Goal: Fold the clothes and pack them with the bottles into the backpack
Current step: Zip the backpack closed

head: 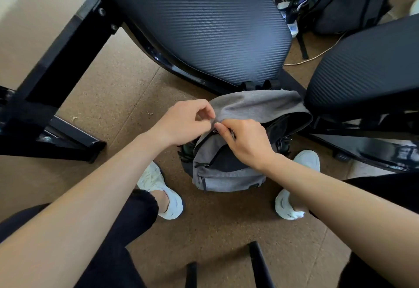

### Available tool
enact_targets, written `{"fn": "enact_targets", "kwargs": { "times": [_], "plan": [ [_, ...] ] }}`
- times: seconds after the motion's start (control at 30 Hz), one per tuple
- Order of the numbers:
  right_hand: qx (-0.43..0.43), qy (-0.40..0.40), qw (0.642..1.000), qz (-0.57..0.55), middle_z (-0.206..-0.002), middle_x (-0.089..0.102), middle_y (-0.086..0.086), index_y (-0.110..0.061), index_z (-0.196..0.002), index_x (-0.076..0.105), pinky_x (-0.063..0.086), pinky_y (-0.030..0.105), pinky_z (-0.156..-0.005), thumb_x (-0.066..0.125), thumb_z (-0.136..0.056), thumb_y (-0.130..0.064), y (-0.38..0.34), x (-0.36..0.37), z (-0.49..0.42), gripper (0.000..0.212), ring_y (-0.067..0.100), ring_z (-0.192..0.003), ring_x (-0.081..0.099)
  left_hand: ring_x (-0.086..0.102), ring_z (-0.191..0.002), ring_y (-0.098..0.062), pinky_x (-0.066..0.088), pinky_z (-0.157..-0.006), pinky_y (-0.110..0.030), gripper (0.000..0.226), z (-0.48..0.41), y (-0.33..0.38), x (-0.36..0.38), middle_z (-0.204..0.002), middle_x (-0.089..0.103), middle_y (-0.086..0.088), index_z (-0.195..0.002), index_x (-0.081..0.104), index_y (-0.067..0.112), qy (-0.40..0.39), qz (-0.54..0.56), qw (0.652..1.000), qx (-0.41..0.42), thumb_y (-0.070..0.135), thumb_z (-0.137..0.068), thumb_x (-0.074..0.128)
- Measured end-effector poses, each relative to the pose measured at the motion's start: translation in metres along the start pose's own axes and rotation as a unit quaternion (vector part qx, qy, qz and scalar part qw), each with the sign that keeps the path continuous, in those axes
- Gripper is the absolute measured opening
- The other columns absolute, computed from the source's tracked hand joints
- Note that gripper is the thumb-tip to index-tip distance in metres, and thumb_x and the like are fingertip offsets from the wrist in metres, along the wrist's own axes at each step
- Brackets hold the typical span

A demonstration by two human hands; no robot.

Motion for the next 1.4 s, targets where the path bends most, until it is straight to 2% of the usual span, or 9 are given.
{"fn": "enact_targets", "kwargs": {
  "times": [0.13,0.3,0.5,0.67,0.77,0.93,1.03,1.2,1.4],
  "plan": [
    [-0.017,-0.053,0.998,-0.04,-0.053,0.045,-0.008,-0.027,-0.072,0.055,0.033,0.034,-0.052,0.046,-0.107,-0.043,0.0,0.001,0.0,0.04,0.011,-0.053,0.048,0.063,-0.095,-0.016,0.053,-0.084,-0.038,0.054,0.001,-0.005,0.026,-0.107,0.065,0.009,-0.121,0.056,0.025,-0.029,-0.151,0.988,0.013,0.043,-0.076,0.08],
    [-0.031,-0.033,0.999,-0.001,-0.056,0.052,-0.003,-0.02,-0.072,0.062,0.04,0.038,-0.052,0.038,-0.106,-0.052,0.009,-0.01,0.002,0.052,0.02,-0.054,0.051,0.066,-0.085,-0.034,0.046,-0.067,-0.039,0.019,-0.006,-0.003,0.037,-0.08,0.064,0.001,-0.086,0.054,0.02,0.047,-0.204,0.976,0.054,0.025,-0.089,0.072],
    [-0.028,-0.01,0.999,0.034,-0.059,0.048,-0.006,-0.027,-0.063,0.045,0.032,0.037,-0.056,0.042,-0.105,-0.049,0.035,-0.043,-0.003,0.047,0.025,-0.063,0.055,0.067,-0.09,-0.028,0.053,-0.077,-0.04,0.01,-0.01,-0.016,0.023,-0.091,0.072,0.002,-0.09,0.062,0.029,0.067,-0.217,0.974,0.02,0.031,-0.092,0.072],
    [0.101,0.046,0.994,-0.006,-0.072,0.065,0.009,-0.014,-0.08,0.07,0.046,0.041,-0.067,0.047,-0.106,-0.043,0.105,-0.078,-0.004,0.045,0.031,-0.074,0.061,0.064,-0.096,-0.033,0.046,-0.077,-0.039,0.016,-0.015,-0.033,0.001,-0.086,0.061,0.003,-0.084,0.058,0.031,0.09,-0.245,0.964,-0.043,0.034,-0.093,0.071],
    [0.145,0.067,0.986,-0.04,-0.062,0.056,0.005,-0.011,-0.079,0.068,0.036,0.039,-0.062,0.048,-0.107,-0.039,0.128,-0.087,0.005,0.044,0.029,-0.068,0.055,0.064,-0.097,-0.034,0.046,-0.074,-0.038,0.014,-0.015,-0.034,-0.001,-0.091,0.061,0.001,-0.087,0.057,0.03,0.086,-0.249,0.962,-0.077,0.033,-0.093,0.069],
    [0.167,0.054,0.969,-0.173,-0.083,0.067,0.03,0.007,-0.086,0.07,0.051,0.052,-0.073,0.048,-0.104,-0.049,0.132,-0.077,0.009,0.063,0.029,-0.072,0.062,0.055,-0.097,-0.015,0.048,-0.08,-0.032,0.037,-0.013,0.032,0.016,-0.105,0.055,0.007,-0.111,0.057,0.023,0.15,-0.161,0.965,0.143,0.033,-0.078,0.07],
    [0.174,0.041,0.953,-0.245,-0.091,0.072,0.026,0.001,-0.092,0.076,0.053,0.054,-0.089,0.052,-0.103,-0.049,0.126,-0.076,0.012,0.057,0.028,-0.089,0.071,0.052,-0.105,-0.017,0.044,-0.091,-0.03,0.055,-0.014,0.074,0.034,-0.118,0.056,0.003,-0.129,0.056,0.02,0.176,-0.189,0.938,0.23,0.047,-0.083,0.067],
    [0.151,-0.004,0.936,-0.318,-0.097,0.076,0.019,-0.007,-0.103,0.08,0.055,0.055,-0.088,0.06,-0.103,-0.025,0.113,-0.077,0.021,0.027,0.033,-0.096,0.072,0.056,-0.116,-0.026,0.047,-0.095,-0.042,0.063,-0.039,0.094,0.075,-0.125,0.061,-0.001,-0.139,0.054,0.02,0.145,-0.29,0.92,0.217,0.054,-0.088,0.066],
    [0.165,0.019,0.951,-0.26,-0.085,0.076,0.003,-0.02,-0.102,0.082,0.056,0.045,-0.074,0.065,-0.1,-0.03,0.127,-0.084,0.037,0.019,0.024,-0.08,0.068,0.067,-0.098,-0.025,0.043,-0.069,-0.036,0.037,-0.051,0.104,0.074,-0.103,0.072,0.002,-0.113,0.064,0.027,0.133,-0.246,0.941,0.189,0.056,-0.091,0.065]
  ]
}}
Point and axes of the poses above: each hand's wrist, its own z-axis away from the middle knuckle, its own x-axis out of the palm, y = z × x, the point moved 7 cm from there along -z, towards the middle knuckle
